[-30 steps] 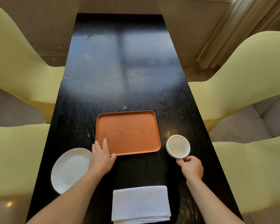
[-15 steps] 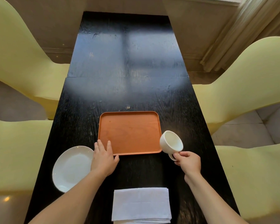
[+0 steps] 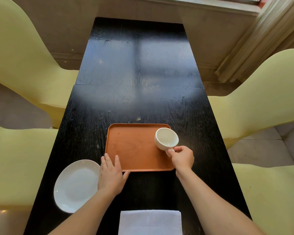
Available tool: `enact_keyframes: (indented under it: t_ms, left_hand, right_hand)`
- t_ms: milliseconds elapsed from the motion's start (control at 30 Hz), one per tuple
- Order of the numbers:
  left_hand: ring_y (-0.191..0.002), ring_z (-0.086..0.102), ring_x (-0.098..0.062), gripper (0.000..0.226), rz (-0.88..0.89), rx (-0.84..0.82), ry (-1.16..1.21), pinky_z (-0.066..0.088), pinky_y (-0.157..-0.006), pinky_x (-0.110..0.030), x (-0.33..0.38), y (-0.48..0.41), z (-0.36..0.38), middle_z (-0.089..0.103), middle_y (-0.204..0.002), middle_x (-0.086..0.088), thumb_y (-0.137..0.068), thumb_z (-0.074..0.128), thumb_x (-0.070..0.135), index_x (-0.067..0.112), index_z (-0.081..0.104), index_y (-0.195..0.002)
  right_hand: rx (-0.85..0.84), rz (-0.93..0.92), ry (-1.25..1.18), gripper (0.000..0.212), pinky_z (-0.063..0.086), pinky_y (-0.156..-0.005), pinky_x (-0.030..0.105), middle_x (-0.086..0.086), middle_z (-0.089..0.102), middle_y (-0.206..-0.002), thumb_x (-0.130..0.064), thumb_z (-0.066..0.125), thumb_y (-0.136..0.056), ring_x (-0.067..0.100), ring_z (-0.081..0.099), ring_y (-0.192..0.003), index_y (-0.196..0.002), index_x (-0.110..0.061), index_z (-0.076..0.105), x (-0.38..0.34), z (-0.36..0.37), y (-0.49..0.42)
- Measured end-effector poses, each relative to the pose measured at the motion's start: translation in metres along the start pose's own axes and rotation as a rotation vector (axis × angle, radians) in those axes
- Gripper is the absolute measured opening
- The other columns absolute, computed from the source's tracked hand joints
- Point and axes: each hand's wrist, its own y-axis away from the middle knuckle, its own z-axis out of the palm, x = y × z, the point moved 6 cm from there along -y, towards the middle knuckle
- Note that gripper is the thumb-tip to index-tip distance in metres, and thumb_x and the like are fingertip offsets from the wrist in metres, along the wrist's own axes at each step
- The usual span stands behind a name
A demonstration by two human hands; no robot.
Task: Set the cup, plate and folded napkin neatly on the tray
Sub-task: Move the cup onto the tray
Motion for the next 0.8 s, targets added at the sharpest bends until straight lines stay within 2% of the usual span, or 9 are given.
enact_keyframes:
  t_ms: [200,367,433,600,733,800]
  left_hand:
    - [-0.153,-0.005,-0.044,0.089,-0.007,0.001,0.001,0.013,-0.124,-0.048,0.000,-0.001,0.003,-0.006,-0.164,-0.030,-0.095,0.037,0.065,0.012,0.005,-0.159]
    - [-0.153,-0.006,-0.043,0.087,-0.008,-0.001,0.006,0.012,-0.124,-0.047,0.001,-0.001,0.003,-0.007,-0.164,-0.028,-0.096,0.037,0.064,0.013,0.005,-0.159]
    - [-0.153,-0.006,-0.043,0.087,-0.007,0.001,0.007,0.013,-0.124,-0.046,0.000,-0.001,0.003,-0.007,-0.164,-0.028,-0.096,0.037,0.064,0.013,0.005,-0.159]
    - [-0.153,-0.006,-0.043,0.087,0.000,0.013,0.001,0.013,-0.124,-0.047,0.000,0.001,0.003,-0.007,-0.164,-0.028,-0.096,0.036,0.064,0.012,0.005,-0.159]
    - [-0.153,-0.005,-0.042,0.086,0.002,0.009,0.002,0.013,-0.124,-0.046,0.001,0.002,-0.001,-0.004,-0.165,-0.028,-0.097,0.037,0.063,0.012,0.006,-0.158]
    - [-0.153,-0.003,-0.041,0.084,0.009,0.014,0.014,0.014,-0.125,-0.046,-0.001,0.004,-0.005,-0.001,-0.166,-0.025,-0.097,0.039,0.061,0.012,0.008,-0.158]
  right_hand:
    - [0.013,-0.018,-0.003,0.015,0.050,-0.068,0.027,0.000,0.070,-0.087,-0.018,0.082,-0.086,0.018,0.068,-0.083,-0.090,-0.019,0.067,-0.004,0.020,-0.006]
    - [-0.012,-0.058,-0.005,0.018,0.042,-0.057,0.019,-0.007,0.063,-0.080,-0.015,0.079,-0.089,0.015,0.065,-0.079,-0.086,-0.021,0.063,-0.005,0.029,-0.014]
    - [-0.007,-0.055,-0.010,0.016,0.042,-0.057,0.019,-0.006,0.064,-0.081,-0.014,0.078,-0.089,0.012,0.062,-0.076,-0.088,-0.020,0.064,-0.005,0.029,-0.019]
    - [-0.010,-0.056,-0.019,0.014,0.043,-0.059,0.020,-0.003,0.067,-0.088,-0.014,0.079,-0.089,0.015,0.066,-0.083,-0.093,-0.020,0.066,-0.004,0.028,-0.025]
    - [-0.064,-0.096,0.019,0.023,0.050,-0.069,0.027,-0.003,0.066,-0.097,-0.014,0.082,-0.085,0.017,0.066,-0.090,-0.099,-0.022,0.064,-0.003,0.027,-0.023]
    - [-0.046,-0.142,0.046,0.026,0.050,-0.071,0.025,-0.002,0.062,-0.105,-0.015,0.082,-0.085,0.016,0.064,-0.092,-0.104,-0.021,0.065,-0.004,0.023,-0.020]
